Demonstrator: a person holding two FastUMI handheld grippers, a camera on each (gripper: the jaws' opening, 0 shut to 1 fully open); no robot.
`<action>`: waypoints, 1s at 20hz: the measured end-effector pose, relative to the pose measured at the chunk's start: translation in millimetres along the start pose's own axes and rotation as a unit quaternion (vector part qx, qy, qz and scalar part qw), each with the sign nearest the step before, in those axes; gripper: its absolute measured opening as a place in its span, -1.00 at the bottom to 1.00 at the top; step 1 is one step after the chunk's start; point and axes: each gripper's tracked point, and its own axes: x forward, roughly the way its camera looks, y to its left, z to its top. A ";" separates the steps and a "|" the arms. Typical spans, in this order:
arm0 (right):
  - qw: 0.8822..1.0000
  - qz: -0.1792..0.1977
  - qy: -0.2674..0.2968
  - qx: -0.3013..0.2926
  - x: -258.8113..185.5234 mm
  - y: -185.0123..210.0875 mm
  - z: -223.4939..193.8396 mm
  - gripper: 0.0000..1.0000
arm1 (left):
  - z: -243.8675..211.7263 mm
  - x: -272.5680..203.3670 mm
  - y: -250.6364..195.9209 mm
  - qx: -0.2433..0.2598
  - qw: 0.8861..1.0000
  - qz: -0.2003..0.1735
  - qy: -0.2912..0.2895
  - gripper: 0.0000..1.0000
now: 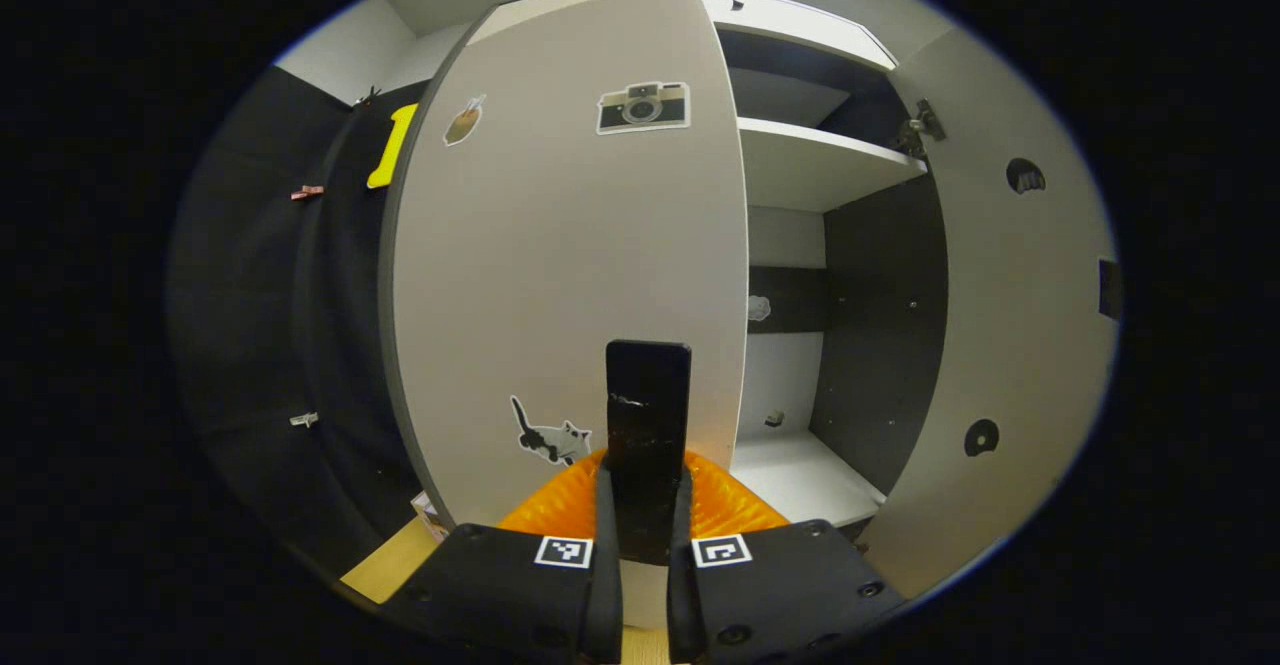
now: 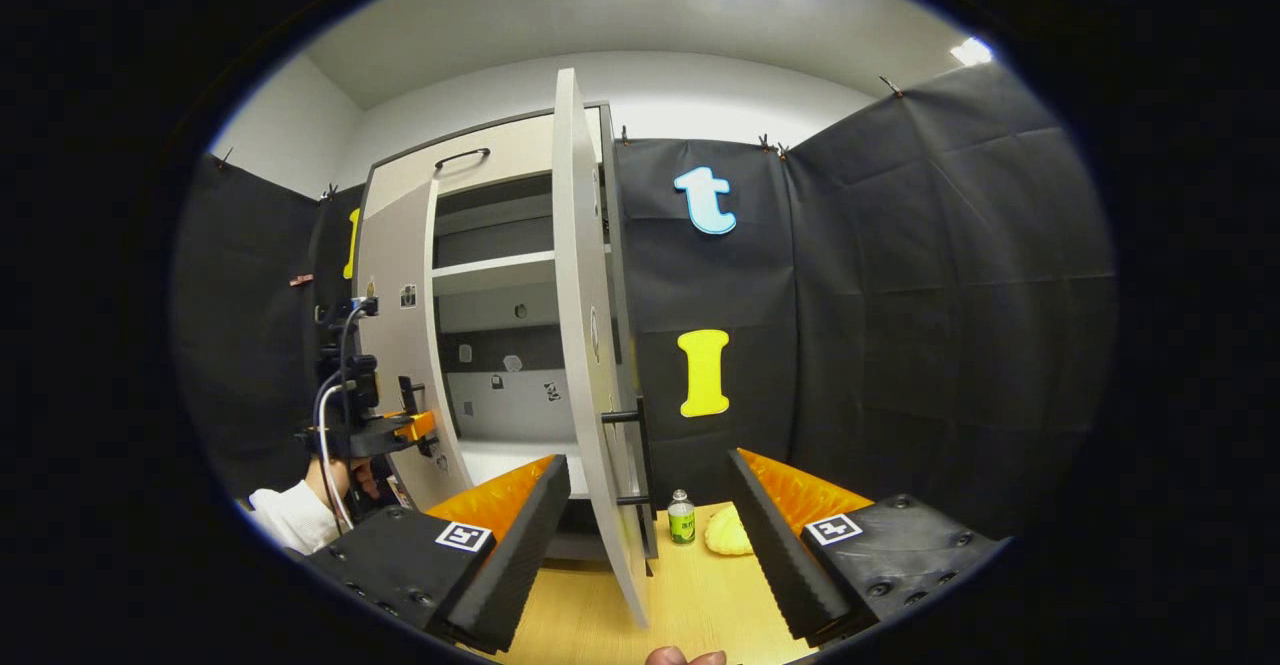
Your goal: Open the right door of the double-door shoe cabinet with the right hand, and open the left door with the left hand.
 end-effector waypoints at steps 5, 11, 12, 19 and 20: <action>1.000 0.000 -0.006 -0.004 -13.1 19.8 0.8 0.96 | -1.9 -33.7 20.2 -0.005 1.000 -0.010 0.006 -0.58; 1.000 0.013 -0.009 -0.007 -19.0 48.3 0.4 0.96 | -6.1 -68.9 49.7 -0.010 1.000 -0.011 0.004 -0.61; 1.000 0.017 -0.010 -0.006 -19.9 55.2 -0.1 0.96 | -6.2 -75.0 55.7 -0.008 1.000 -0.010 0.004 -0.64; 0.999 0.045 -0.010 -0.004 -23.1 102.0 -2.4 0.96 | -7.9 -102.1 96.4 -0.012 1.000 -0.022 0.003 -0.63; 0.999 0.050 -0.008 -0.004 -23.6 107.7 -4.1 0.96 | -8.2 -103.7 100.5 -0.010 1.000 -0.024 0.002 -0.63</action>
